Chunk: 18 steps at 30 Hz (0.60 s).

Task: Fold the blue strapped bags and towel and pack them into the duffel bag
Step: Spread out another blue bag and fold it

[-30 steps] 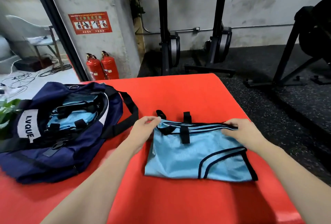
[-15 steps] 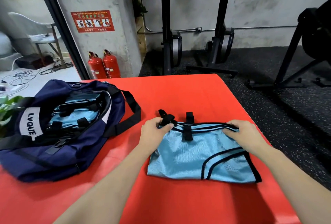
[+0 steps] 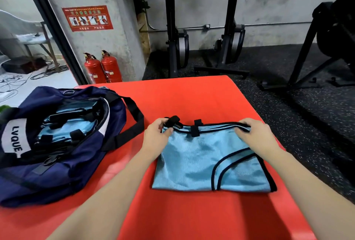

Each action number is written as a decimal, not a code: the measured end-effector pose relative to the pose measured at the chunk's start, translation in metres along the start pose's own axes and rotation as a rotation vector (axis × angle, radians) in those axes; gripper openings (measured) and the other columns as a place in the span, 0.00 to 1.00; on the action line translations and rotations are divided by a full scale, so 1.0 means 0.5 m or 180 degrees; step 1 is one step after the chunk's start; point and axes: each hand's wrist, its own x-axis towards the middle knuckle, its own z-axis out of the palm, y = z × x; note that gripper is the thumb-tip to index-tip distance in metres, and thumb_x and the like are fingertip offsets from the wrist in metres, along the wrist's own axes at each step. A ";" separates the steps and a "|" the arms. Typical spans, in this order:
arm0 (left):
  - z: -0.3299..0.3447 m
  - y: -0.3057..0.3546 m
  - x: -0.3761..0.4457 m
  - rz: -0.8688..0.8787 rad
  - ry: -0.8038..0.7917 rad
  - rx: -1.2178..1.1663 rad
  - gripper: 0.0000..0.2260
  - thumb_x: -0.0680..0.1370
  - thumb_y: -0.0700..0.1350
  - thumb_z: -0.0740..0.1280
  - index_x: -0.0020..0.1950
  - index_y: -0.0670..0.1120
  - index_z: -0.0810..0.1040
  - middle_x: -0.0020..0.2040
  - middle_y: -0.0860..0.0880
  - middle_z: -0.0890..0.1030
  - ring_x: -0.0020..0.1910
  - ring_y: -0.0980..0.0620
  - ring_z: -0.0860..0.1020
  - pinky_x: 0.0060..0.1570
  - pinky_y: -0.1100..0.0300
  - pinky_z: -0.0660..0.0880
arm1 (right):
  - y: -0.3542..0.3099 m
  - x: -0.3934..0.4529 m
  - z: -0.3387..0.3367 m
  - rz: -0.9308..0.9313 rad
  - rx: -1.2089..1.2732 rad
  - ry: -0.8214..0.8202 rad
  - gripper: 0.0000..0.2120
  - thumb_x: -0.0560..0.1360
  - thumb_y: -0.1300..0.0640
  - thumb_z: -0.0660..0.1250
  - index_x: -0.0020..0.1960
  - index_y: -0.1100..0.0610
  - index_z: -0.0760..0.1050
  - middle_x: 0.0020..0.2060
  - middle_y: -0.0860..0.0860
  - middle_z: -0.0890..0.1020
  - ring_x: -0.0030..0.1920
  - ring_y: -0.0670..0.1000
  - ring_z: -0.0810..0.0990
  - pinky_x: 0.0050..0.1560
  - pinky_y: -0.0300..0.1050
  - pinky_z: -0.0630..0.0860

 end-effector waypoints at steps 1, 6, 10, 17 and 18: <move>-0.002 -0.005 -0.002 0.0035 0.0036 0.0213 0.11 0.76 0.41 0.72 0.55 0.55 0.80 0.43 0.56 0.80 0.34 0.59 0.73 0.39 0.64 0.68 | 0.005 0.001 0.008 0.0035 -0.0262 0.0024 0.09 0.75 0.47 0.70 0.53 0.48 0.79 0.46 0.46 0.84 0.48 0.54 0.83 0.52 0.54 0.79; -0.001 -0.014 0.000 0.0258 0.0116 0.1085 0.18 0.72 0.50 0.72 0.61 0.54 0.80 0.59 0.54 0.77 0.59 0.52 0.73 0.61 0.58 0.68 | -0.027 -0.002 0.032 -0.0235 -0.1065 0.0489 0.16 0.77 0.46 0.68 0.63 0.50 0.77 0.61 0.49 0.78 0.64 0.57 0.71 0.66 0.59 0.66; 0.002 0.032 0.001 0.0010 -0.0219 0.1221 0.18 0.68 0.55 0.67 0.57 0.58 0.79 0.58 0.60 0.74 0.60 0.54 0.66 0.65 0.52 0.64 | -0.086 -0.042 0.082 -0.1140 -0.0643 0.0456 0.04 0.76 0.56 0.68 0.50 0.54 0.80 0.49 0.49 0.81 0.52 0.56 0.77 0.53 0.55 0.76; 0.005 0.036 0.032 -0.0081 0.0115 0.0602 0.14 0.69 0.65 0.68 0.38 0.56 0.80 0.41 0.57 0.82 0.47 0.54 0.79 0.51 0.52 0.75 | -0.134 -0.073 0.174 -0.1697 -0.1088 -0.0202 0.26 0.76 0.38 0.60 0.69 0.49 0.74 0.72 0.49 0.71 0.74 0.53 0.64 0.74 0.55 0.62; 0.004 0.043 0.033 -0.0070 0.0101 0.0532 0.14 0.70 0.64 0.72 0.36 0.54 0.80 0.37 0.58 0.82 0.41 0.57 0.79 0.45 0.56 0.75 | -0.140 -0.071 0.181 -0.1582 -0.1139 -0.0392 0.31 0.76 0.34 0.55 0.73 0.48 0.69 0.76 0.49 0.66 0.77 0.54 0.60 0.77 0.55 0.56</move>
